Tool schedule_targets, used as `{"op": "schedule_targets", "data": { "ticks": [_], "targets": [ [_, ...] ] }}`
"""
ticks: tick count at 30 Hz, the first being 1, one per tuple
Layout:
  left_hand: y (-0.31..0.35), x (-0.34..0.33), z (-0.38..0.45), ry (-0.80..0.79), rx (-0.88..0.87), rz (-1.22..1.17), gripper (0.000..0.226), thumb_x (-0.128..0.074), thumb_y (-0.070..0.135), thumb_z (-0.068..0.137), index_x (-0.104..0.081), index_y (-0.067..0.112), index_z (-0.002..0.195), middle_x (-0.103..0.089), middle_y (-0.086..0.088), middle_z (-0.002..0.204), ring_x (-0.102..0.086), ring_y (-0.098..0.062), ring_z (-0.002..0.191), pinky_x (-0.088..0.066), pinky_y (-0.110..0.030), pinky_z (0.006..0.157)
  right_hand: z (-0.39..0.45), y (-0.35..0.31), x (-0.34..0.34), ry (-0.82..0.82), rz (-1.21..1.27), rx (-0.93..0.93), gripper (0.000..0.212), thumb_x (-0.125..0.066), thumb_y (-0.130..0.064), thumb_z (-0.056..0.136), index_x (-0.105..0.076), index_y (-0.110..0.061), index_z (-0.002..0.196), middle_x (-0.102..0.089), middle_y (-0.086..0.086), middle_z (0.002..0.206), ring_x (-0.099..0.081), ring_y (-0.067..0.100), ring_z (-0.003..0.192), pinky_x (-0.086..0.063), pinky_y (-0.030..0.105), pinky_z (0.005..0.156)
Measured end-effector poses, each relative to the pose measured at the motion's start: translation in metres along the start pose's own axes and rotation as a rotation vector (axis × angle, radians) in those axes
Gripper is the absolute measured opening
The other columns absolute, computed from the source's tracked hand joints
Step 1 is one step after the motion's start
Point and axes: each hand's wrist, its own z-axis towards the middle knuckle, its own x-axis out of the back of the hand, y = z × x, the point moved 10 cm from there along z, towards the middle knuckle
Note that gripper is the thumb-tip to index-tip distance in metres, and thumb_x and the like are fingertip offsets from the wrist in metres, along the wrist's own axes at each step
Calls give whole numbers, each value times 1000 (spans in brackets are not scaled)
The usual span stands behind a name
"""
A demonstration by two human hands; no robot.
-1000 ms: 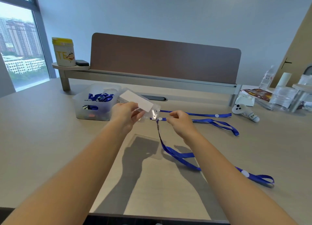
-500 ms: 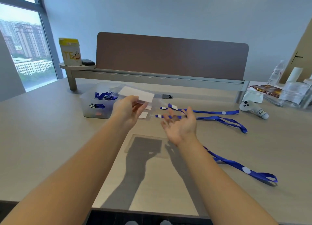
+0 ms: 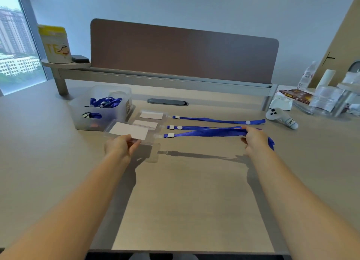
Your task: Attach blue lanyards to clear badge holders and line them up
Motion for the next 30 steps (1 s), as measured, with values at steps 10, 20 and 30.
{"op": "schedule_targets", "data": {
  "ticks": [10,20,30],
  "targets": [
    [-14,6,25,243,-57,183,28,-56,11,88,-54,-2,112,-57,-7,72,-52,-14,59,-45,-21,57,55,2,13,56,101,86,16,-44,-13,94,-51,-13,80,-39,3,59,-37,7,38,-29,13,29],
    [-19,11,31,256,7,148,36,-53,-2,87,-48,-6,122,-58,-19,120,-60,-29,110,-52,-29,79,58,43,-2,-79,190,-163,42,-33,1,96,-32,0,138,-56,14,105,-56,19,75,-55,16,61],
    [-15,16,32,136,64,414,35,-60,9,84,-48,2,116,-63,-21,93,-61,-24,70,-54,-26,43,38,45,3,41,-13,-185,42,-50,-3,90,-43,-4,131,-58,12,99,-59,19,95,-50,32,97]
  ]
}}
